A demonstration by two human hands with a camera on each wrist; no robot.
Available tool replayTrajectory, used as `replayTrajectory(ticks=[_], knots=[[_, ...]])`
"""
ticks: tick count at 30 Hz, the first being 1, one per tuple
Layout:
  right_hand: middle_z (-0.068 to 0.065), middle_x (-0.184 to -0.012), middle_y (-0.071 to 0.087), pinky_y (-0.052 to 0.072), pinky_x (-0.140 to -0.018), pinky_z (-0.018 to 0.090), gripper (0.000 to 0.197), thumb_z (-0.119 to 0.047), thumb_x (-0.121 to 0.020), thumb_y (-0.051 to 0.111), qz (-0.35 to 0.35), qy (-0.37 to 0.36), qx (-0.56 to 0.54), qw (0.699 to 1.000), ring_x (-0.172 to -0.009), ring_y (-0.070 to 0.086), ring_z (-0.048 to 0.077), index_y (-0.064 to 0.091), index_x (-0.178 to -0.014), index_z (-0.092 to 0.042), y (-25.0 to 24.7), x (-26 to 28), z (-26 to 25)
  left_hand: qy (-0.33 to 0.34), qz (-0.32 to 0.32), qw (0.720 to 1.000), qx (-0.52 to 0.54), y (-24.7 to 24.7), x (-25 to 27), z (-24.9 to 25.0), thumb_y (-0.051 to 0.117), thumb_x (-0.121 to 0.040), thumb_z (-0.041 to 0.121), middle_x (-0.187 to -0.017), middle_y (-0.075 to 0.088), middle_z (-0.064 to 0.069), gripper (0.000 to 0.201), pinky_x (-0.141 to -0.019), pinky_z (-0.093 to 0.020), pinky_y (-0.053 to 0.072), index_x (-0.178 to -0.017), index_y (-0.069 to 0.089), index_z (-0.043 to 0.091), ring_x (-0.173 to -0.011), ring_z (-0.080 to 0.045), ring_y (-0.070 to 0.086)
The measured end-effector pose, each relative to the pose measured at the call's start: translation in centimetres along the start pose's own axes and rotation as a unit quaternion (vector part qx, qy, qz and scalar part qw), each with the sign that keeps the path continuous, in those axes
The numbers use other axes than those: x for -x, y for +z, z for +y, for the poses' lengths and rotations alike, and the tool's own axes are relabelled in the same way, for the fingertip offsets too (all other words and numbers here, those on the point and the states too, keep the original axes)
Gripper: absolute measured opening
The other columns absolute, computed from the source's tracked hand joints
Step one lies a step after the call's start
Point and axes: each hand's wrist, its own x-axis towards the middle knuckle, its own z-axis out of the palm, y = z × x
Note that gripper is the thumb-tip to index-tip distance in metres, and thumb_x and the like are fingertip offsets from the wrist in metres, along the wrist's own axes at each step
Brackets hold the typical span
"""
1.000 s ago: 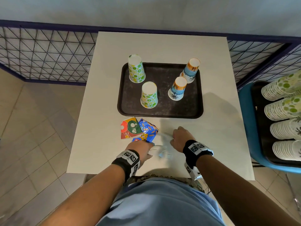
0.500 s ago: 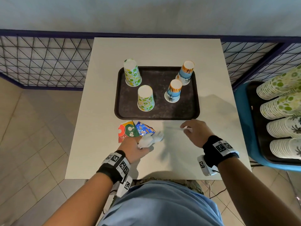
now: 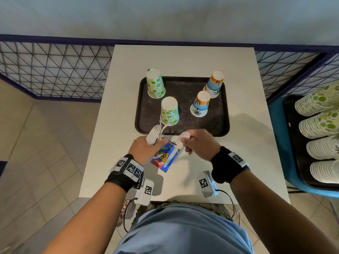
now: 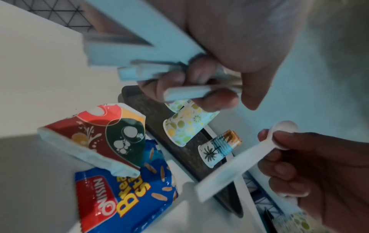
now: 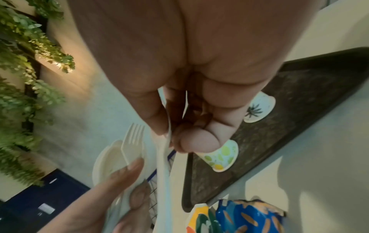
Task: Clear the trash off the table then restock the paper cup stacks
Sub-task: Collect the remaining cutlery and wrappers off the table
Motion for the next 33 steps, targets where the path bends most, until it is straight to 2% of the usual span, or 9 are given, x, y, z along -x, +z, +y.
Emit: replayTrajectory(ticks=[4, 7, 10, 12, 16, 19, 24, 28, 33], knots=[[0.002, -0.066, 0.068, 0.057, -0.065, 0.033, 0.011, -0.010, -0.096, 0.059, -0.034, -0.085, -0.009, 0.996, -0.056, 0.063, 0.008, 0.068, -0.091, -0.012, 0.9, -1.0, -2.3, 0.016, -0.023, 1.000, 0.008, -0.7, 0.0, 0.1, 0.070, -0.097, 0.047, -0.063, 0.070, -0.002, 0.044, -0.057, -0.023, 0.042, -0.075, 0.077, 0.009, -0.055, -0.007, 0.059], [0.002, -0.067, 0.066, 0.056, -0.061, 0.028, 0.013, -0.008, -0.095, 0.060, -0.057, -0.071, -0.067, 0.994, -0.058, 0.065, 0.013, 0.063, -0.100, -0.020, 2.0, -2.0, -3.6, 0.020, -0.043, 0.997, 0.064, -1.2, 0.2, -0.1, 0.062, -0.103, 0.043, -0.061, 0.071, 0.003, 0.040, -0.056, -0.014, 0.046, -0.075, 0.077, 0.018, -0.055, -0.005, 0.061], [0.000, -0.069, 0.067, 0.052, -0.058, 0.018, 0.011, -0.011, -0.095, 0.061, -0.026, -0.055, -0.040, 0.997, -0.056, 0.064, 0.005, 0.062, -0.102, -0.019, 3.1, -3.0, -4.8, 0.024, -0.086, 0.984, 0.153, -1.7, 0.5, -0.4, 0.053, -0.109, 0.037, -0.068, 0.075, 0.000, 0.033, -0.057, -0.019, 0.053, -0.088, 0.072, 0.018, -0.057, -0.011, 0.065], [-0.004, -0.070, 0.067, 0.050, -0.060, 0.014, 0.010, -0.014, -0.095, 0.063, -0.002, -0.080, 0.012, 0.997, -0.060, 0.066, 0.004, 0.063, -0.104, -0.019, 3.7, -3.5, -5.6, 0.040, -0.089, 0.986, 0.136, -2.0, 0.6, -1.0, 0.054, -0.109, 0.034, -0.060, 0.071, 0.000, 0.036, -0.055, -0.021, 0.053, -0.080, 0.068, 0.016, -0.050, -0.012, 0.061], [-0.011, -0.069, 0.063, 0.053, -0.069, 0.022, 0.014, -0.016, -0.094, 0.064, -0.008, -0.103, 0.013, 0.995, -0.068, 0.066, 0.012, 0.065, -0.107, -0.021, 5.5, -4.5, -6.3, 0.064, -0.039, 0.995, 0.064, -2.8, 0.5, -3.0, 0.066, -0.103, 0.030, -0.049, 0.056, -0.006, 0.053, -0.056, -0.022, 0.045, -0.053, 0.055, 0.017, -0.044, -0.014, 0.051], [-0.008, -0.080, 0.060, 0.047, -0.073, 0.020, 0.026, -0.013, -0.093, 0.058, 0.009, -0.078, 0.005, 0.997, -0.071, 0.057, 0.008, 0.065, -0.118, -0.018, 6.6, -5.4, -5.2, 0.013, 0.025, 0.998, 0.059, -3.6, 0.3, -4.5, 0.070, -0.100, 0.035, -0.046, 0.055, -0.006, 0.061, -0.055, -0.025, 0.043, -0.045, 0.051, 0.016, -0.040, -0.010, 0.050], [0.012, -0.131, 0.045, 0.045, -0.104, 0.044, 0.045, -0.029, -0.094, 0.063, -0.027, 0.048, 0.229, 0.972, -0.117, 0.050, 0.033, 0.050, -0.134, -0.013, 8.2, -5.6, -0.9, -0.118, 0.061, 0.991, 0.034, -4.4, 0.4, -6.2, 0.077, -0.091, 0.049, -0.050, 0.058, 0.007, 0.046, -0.054, -0.025, 0.038, -0.061, 0.057, 0.020, -0.053, -0.018, 0.056], [0.014, -0.140, 0.036, 0.049, -0.101, 0.046, 0.067, -0.039, -0.089, 0.074, -0.006, 0.095, 0.261, 0.961, -0.125, 0.044, 0.037, 0.042, -0.141, -0.013, 9.9, -5.0, 2.4, -0.186, 0.070, 0.980, -0.012, -3.9, -0.3, -7.5, 0.080, -0.084, 0.053, -0.076, 0.065, -0.005, 0.043, -0.062, -0.029, 0.043, -0.080, 0.061, 0.015, -0.073, -0.029, 0.063], [0.019, -0.135, 0.039, 0.053, -0.093, 0.044, 0.076, -0.040, -0.085, 0.079, 0.021, 0.074, 0.284, 0.956, -0.112, 0.052, 0.038, 0.040, -0.143, -0.009, 11.4, -4.9, 3.7, -0.203, 0.057, 0.976, -0.057, -2.3, -1.6, -8.0, 0.076, -0.086, 0.062, -0.070, 0.063, -0.005, 0.051, -0.054, -0.028, 0.037, -0.068, 0.056, 0.018, -0.061, -0.022, 0.057]])
